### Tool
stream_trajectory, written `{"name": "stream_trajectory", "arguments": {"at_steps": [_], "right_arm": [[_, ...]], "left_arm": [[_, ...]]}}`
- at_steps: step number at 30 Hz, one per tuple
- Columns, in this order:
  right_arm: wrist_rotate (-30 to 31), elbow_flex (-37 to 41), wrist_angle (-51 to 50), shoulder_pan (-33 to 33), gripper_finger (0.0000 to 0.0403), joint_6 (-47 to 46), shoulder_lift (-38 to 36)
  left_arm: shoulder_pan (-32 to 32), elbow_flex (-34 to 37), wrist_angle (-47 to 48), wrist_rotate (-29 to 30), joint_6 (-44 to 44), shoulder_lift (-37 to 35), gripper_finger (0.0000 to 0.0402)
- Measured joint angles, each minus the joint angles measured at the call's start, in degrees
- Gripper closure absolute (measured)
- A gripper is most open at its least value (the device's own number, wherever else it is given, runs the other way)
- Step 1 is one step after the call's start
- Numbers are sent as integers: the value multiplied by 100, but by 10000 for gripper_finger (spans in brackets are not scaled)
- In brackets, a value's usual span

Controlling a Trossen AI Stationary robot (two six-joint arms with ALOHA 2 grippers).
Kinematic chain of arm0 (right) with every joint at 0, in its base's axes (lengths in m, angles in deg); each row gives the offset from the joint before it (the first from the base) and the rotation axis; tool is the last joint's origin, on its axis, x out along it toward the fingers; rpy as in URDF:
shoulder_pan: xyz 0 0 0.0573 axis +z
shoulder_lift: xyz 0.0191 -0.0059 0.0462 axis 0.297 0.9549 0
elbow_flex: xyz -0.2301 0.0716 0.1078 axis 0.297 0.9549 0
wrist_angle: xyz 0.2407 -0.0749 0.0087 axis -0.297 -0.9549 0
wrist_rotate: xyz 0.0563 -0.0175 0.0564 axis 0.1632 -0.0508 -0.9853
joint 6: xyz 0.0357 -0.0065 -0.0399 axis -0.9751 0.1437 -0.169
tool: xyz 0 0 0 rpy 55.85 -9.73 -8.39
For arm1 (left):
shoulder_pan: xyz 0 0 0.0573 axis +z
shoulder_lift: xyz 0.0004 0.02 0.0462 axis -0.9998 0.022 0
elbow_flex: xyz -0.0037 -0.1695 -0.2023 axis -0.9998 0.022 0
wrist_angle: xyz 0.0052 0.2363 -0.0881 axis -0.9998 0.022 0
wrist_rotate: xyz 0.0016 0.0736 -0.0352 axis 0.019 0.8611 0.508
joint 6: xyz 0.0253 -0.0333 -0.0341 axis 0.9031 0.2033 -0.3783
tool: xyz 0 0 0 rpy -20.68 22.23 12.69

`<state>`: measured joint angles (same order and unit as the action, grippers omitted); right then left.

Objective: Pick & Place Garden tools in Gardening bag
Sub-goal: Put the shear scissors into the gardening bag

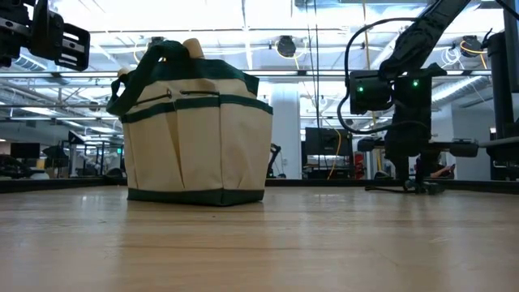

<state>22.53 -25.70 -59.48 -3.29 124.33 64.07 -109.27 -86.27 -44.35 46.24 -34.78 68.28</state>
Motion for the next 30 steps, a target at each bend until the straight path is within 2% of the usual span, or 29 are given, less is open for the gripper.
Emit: {"name": "stream_trajectory", "arguments": {"at_steps": [11,20,30], "right_arm": [[-10,-21,-9,2,355,-808,5],[-50,-675,-174,-2,356,-1306,21],[-1058,-1690,-259,2,356,-1852,39]], "left_arm": [[0,0,5,2,0,2,185],[0,0,3,2,0,0,185],[0,0,-3,-12,-3,0,185]]}}
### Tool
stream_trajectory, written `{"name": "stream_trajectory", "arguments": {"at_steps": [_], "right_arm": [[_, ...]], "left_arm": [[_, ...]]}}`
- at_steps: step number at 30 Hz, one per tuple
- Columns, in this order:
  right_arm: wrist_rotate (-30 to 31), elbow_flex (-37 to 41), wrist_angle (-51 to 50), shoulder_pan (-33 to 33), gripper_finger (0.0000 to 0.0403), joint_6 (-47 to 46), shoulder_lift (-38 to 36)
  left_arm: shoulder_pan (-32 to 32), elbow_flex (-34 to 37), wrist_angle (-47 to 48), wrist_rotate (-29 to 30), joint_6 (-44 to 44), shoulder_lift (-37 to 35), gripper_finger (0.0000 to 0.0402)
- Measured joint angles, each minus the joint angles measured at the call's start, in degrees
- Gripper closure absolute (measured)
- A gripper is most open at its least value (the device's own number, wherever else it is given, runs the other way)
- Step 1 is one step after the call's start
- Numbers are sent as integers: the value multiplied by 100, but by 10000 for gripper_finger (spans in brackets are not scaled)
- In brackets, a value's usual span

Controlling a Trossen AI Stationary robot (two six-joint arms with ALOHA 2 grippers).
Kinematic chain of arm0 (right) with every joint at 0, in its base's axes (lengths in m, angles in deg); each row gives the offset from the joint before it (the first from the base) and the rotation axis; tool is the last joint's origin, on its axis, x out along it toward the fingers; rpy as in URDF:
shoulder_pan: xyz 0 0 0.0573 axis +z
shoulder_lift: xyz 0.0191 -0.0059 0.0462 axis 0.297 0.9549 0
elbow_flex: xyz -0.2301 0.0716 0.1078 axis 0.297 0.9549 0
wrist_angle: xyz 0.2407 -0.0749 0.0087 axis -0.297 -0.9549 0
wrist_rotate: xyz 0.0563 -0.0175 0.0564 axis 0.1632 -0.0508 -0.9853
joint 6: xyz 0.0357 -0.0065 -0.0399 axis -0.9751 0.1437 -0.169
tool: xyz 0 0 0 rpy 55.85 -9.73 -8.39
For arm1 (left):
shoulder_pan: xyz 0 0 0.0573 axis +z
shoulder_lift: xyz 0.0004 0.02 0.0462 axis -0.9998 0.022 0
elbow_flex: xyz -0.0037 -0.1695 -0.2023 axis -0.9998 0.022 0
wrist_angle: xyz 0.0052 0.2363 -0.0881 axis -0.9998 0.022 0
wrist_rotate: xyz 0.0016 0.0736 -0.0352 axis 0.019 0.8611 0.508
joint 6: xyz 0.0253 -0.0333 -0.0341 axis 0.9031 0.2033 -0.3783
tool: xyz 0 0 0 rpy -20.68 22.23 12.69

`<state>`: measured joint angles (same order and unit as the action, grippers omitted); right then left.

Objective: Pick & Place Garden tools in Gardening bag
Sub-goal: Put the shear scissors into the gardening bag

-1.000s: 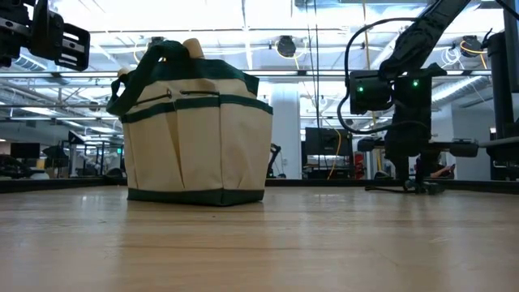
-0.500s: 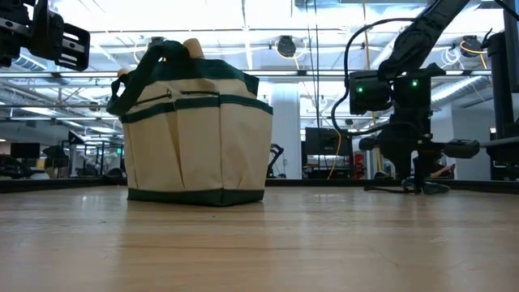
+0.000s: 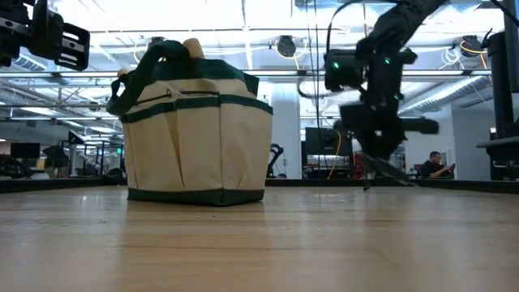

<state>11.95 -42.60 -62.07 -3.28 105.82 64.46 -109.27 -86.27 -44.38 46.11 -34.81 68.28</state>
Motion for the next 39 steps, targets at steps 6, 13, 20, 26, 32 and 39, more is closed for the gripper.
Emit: {"name": "stream_trajectory", "arguments": {"at_steps": [6,13,20,26,32,39], "right_arm": [[-760,-512,20,4,356,-444,-8],[-2329,-979,-19,4,356,-1100,-17],[-4122,-1198,95,0,356,-1829,-19],[-5801,-1204,674,0,356,-2763,-19],[-7285,-1206,1900,68,353,-3965,-19],[-8106,-1206,3924,286,353,-5459,-23]], "left_arm": [[0,0,1,-6,1,2,185],[0,0,-1,-8,1,2,185],[0,0,-1,-8,1,2,185],[0,0,0,-9,1,1,185],[0,0,-3,-10,1,1,185],[0,0,-51,-16,-15,2,185]]}}
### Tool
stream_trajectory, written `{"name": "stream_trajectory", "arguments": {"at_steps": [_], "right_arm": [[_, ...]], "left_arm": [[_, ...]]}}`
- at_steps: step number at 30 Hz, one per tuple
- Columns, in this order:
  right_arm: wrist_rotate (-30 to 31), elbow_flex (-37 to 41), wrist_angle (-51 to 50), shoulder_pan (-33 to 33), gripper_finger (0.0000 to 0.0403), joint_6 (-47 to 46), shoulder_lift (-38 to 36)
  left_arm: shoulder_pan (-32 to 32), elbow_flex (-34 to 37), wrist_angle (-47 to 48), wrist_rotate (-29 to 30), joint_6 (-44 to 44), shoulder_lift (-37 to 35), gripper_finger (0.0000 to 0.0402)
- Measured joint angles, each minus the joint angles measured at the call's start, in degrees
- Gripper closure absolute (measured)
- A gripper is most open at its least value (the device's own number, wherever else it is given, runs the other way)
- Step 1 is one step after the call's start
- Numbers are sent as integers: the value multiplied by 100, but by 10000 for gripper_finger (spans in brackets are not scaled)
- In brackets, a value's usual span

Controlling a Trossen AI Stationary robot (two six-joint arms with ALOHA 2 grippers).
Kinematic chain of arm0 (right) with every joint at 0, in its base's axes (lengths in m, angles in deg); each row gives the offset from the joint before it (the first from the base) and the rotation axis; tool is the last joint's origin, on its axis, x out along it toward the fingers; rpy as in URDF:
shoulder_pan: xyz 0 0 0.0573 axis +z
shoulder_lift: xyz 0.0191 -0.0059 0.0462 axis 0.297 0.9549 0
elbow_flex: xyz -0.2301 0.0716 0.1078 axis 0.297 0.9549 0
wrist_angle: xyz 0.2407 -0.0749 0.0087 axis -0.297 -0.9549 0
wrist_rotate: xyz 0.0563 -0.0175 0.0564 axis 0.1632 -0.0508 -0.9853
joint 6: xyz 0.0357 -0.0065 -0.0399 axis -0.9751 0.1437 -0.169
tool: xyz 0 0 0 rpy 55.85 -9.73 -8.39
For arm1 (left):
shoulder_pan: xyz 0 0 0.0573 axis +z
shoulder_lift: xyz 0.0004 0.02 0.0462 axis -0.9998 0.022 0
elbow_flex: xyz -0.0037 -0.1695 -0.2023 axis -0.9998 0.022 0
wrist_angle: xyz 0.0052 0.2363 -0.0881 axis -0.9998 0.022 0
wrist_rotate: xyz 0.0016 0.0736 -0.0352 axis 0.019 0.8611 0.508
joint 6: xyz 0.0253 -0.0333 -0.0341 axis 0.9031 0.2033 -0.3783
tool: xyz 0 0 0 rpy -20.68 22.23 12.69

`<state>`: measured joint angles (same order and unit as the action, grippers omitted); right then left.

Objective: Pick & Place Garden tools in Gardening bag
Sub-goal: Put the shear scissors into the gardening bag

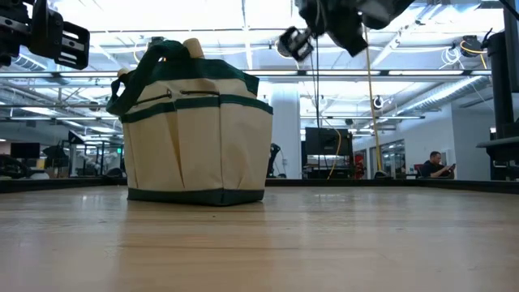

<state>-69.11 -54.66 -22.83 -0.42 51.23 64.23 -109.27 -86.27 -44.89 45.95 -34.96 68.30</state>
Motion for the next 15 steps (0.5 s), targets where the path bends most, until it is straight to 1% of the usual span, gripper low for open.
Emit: {"name": "stream_trajectory", "arguments": {"at_steps": [3,11,15], "right_arm": [[-202,0,903,125,353,-571,0],[-191,-1,3288,445,353,-1765,0],[-175,-2,4080,555,352,-2210,-2]], "left_arm": [[0,0,0,-4,-8,0,185],[0,0,2,-11,-6,0,185],[0,0,2,-11,-6,0,185]]}}
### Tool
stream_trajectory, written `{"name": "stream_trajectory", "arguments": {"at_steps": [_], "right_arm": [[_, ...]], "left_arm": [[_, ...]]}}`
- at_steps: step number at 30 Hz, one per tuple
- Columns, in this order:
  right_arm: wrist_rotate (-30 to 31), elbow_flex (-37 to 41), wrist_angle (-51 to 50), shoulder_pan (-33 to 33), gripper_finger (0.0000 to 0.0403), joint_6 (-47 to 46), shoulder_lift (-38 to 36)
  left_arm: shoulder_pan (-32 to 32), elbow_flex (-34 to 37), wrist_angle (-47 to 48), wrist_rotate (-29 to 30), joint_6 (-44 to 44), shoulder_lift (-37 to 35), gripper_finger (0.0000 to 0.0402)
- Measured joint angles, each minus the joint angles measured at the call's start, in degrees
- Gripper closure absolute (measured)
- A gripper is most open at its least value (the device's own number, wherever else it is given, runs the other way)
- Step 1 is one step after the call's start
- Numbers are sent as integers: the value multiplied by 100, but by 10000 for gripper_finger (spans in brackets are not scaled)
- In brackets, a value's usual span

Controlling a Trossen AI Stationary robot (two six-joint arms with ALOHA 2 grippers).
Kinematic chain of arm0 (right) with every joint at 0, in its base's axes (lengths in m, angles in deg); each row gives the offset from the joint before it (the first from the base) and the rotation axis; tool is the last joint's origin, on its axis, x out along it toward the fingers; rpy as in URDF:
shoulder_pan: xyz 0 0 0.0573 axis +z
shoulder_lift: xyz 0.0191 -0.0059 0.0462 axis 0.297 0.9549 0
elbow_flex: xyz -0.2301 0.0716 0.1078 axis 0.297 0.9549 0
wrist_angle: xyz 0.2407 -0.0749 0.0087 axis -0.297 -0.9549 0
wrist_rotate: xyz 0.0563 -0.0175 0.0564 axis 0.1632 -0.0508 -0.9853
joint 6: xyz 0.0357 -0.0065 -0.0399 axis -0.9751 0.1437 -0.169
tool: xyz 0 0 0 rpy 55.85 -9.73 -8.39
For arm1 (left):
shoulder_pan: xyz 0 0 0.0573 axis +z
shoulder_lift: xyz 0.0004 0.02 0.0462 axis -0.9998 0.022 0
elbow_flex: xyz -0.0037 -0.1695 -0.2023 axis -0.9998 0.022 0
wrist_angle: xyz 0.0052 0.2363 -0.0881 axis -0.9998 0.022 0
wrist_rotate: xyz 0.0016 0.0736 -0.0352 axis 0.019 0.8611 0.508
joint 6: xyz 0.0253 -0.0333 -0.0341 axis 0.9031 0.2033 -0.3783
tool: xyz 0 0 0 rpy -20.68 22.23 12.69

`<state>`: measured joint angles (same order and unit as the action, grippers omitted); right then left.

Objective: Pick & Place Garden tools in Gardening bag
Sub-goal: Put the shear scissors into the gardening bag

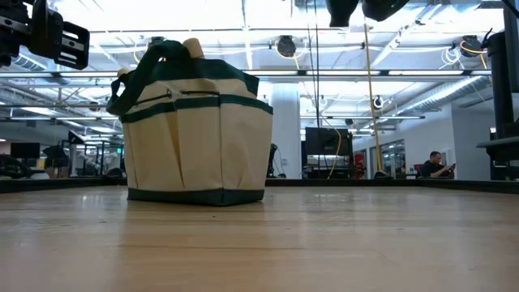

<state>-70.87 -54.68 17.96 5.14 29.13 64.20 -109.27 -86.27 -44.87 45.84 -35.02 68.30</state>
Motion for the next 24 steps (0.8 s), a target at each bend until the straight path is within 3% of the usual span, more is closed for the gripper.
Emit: {"name": "stream_trajectory", "arguments": {"at_steps": [9,16,24], "right_arm": [[278,0,133,33,352,-106,0],[1812,0,35,41,352,-74,0],[3748,0,-266,319,352,643,0]], "left_arm": [[0,0,0,0,2,0,185],[0,0,2,0,2,-2,185],[0,0,2,2,4,-2,185]]}}
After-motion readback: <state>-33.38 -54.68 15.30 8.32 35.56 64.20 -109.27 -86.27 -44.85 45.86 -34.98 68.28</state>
